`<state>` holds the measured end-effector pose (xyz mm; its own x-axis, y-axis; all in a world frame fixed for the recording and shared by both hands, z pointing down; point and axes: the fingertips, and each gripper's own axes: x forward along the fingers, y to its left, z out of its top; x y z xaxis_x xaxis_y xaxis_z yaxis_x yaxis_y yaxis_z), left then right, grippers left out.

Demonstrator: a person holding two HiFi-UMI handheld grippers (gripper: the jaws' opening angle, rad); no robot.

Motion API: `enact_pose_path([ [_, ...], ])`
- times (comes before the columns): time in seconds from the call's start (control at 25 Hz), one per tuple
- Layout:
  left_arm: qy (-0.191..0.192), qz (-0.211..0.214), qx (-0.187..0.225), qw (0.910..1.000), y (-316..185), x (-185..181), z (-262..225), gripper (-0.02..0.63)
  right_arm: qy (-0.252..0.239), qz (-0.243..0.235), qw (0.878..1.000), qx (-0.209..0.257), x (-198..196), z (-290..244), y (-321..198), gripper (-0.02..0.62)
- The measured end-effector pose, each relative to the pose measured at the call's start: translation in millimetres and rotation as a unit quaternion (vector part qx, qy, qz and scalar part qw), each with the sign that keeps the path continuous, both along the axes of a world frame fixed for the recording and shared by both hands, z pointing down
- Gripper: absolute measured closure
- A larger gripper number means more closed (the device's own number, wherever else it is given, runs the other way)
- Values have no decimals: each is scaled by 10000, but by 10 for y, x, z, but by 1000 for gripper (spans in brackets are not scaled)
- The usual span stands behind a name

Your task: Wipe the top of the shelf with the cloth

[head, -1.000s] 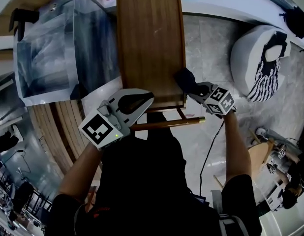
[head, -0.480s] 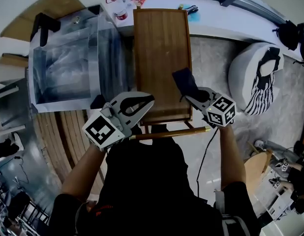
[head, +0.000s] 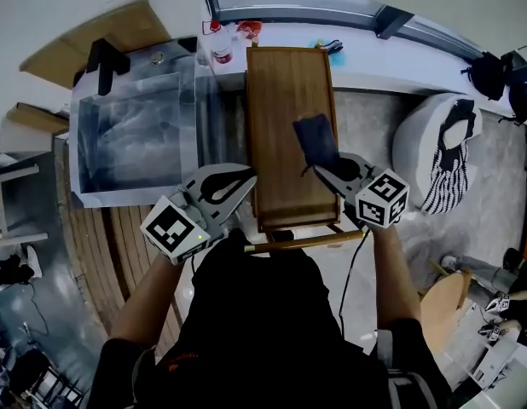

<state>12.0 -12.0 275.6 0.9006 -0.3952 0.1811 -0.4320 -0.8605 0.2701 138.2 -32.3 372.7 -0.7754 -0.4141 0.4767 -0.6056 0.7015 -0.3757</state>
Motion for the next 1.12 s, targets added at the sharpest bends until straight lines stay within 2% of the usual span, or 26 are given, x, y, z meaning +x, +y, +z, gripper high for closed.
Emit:
enact_pose_path([
  [0.28, 40, -147, 499, 9986, -80, -269, -353, 578, -292, 151, 9984, 452, -290, -579, -83, 509],
  [0.48, 104, -228, 474, 9986, -36, -394, -519, 578, -838, 200, 9948, 551, -496, -949, -63, 509],
  [0.68, 111, -178, 842, 9962, -14, -486, -581, 578, -1215, 176, 9898, 719, -631, -1256, -30, 509],
  [0.88, 172, -322, 627, 9974, -39, -550, -676, 578, -1467, 240, 9853, 846, -751, -1441, -28, 509],
  [1.0, 229, -380, 898, 9950, -102, -626, -719, 578, -1646, 362, 9815, 904, -841, -1527, -58, 509],
  [1.12, 241, -441, 982, 9939, -132, -677, -764, 578, -1774, 436, 9784, 972, -921, -1615, -77, 509],
])
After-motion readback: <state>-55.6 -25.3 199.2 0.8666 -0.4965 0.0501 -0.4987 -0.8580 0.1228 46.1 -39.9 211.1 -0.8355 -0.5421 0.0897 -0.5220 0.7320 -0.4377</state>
